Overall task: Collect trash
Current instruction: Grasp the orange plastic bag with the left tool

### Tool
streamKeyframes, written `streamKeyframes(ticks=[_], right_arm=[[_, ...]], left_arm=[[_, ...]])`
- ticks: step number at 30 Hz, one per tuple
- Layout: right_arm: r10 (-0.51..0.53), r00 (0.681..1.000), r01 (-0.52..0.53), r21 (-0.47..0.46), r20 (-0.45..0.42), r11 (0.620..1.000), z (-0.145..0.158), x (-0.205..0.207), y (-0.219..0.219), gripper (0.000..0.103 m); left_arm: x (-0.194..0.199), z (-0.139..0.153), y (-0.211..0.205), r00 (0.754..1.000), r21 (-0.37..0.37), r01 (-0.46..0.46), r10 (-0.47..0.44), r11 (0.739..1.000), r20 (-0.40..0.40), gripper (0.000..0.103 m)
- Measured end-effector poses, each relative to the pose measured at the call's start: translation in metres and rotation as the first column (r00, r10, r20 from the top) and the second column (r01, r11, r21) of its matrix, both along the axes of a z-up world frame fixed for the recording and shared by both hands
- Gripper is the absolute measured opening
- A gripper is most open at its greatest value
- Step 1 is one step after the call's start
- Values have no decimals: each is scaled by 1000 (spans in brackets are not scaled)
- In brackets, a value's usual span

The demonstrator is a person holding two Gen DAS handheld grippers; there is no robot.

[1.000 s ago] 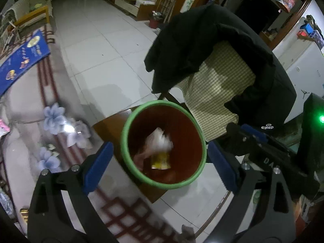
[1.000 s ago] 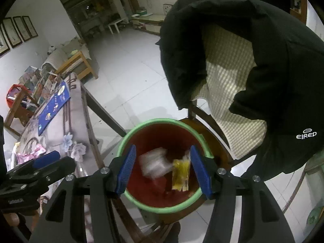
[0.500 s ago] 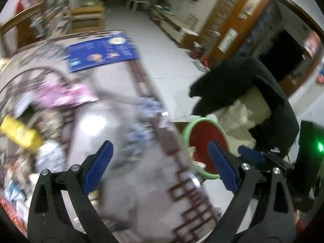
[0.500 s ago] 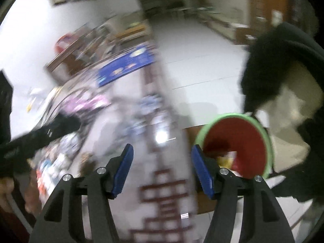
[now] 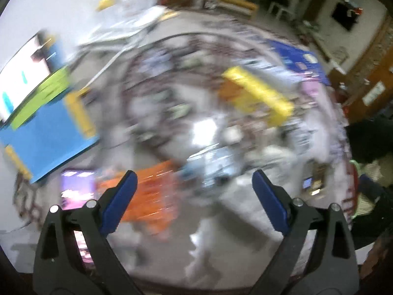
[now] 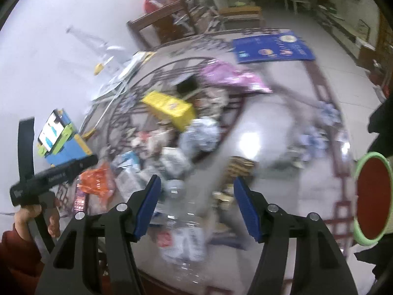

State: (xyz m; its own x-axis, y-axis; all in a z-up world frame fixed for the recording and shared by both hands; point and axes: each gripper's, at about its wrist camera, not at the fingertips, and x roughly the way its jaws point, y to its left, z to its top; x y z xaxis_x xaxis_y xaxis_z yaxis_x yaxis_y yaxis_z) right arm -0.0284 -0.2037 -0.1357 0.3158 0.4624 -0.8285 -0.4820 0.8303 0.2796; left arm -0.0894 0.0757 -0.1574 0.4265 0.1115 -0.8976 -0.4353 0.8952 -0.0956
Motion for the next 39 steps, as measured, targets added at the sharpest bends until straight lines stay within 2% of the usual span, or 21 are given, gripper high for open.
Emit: streamKeyframes(ticks=[2, 4, 6, 10, 12, 14, 15, 16, 18, 22, 25, 29, 33, 37, 39], right_arm=[[22, 1000, -22, 4, -11, 1000, -4, -4, 22, 63], [45, 999, -45, 9, -21, 999, -8, -7, 43, 71], [75, 997, -74, 8, -22, 997, -11, -9, 68, 71], [105, 994, -104, 7, -25, 995, -15, -6, 101, 71], [114, 993, -114, -1, -19, 993, -14, -2, 114, 71], [130, 991, -130, -23, -9, 991, -14, 0, 122, 71], [138, 990, -138, -38, -6, 990, -14, 1, 126, 71], [148, 989, -148, -64, -3, 987, -14, 5, 130, 71], [159, 987, -159, -94, -5, 983, -17, 9, 135, 71], [174, 985, -174, -132, -14, 976, -26, 17, 145, 71], [147, 989, -147, -151, -11, 977, -35, 26, 152, 71], [97, 992, -108, -142, -80, 984, -57, 46, 162, 69], [28, 990, -46, -128, -137, 991, -74, 62, 169, 68], [-16, 990, -6, -155, -141, 988, -85, 71, 177, 70], [-19, 990, -6, -170, -140, 985, -91, 74, 180, 70]], left_arm=[[-17, -10, 20, 999, 10, -9, 9, 1000, -37, 93], [-28, -21, 34, 997, 24, 1, 1, 1000, -73, 94], [-32, -34, 41, 995, 32, 12, -9, 999, -94, 94], [-24, -63, 46, 989, -37, 73, -77, 997, -130, 93], [-18, -75, 45, 982, -72, 116, -126, 991, -142, 83], [-13, -81, 41, 981, -99, 137, -149, 986, -126, 83], [-11, -81, 41, 981, -111, 144, -156, 983, -111, 72], [-7, -79, 42, 983, -126, 150, -162, 981, -91, 70], [-3, -73, 46, 985, -145, 152, -161, 978, -56, 58], [1, -60, 59, 992, -162, 125, -126, 979, 3, 55], [3, -41, 65, 994, -172, 103, -93, 980, 63, 55], [10, -19, 71, 987, -181, 107, -82, 978, 142, 55], [25, -10, 73, 981, -202, 116, -81, 973, 174, 55], [32, -8, 69, 979, -212, 120, -81, 970, 186, 55], [36, -9, 67, 981, -193, 115, -81, 974, 176, 55]])
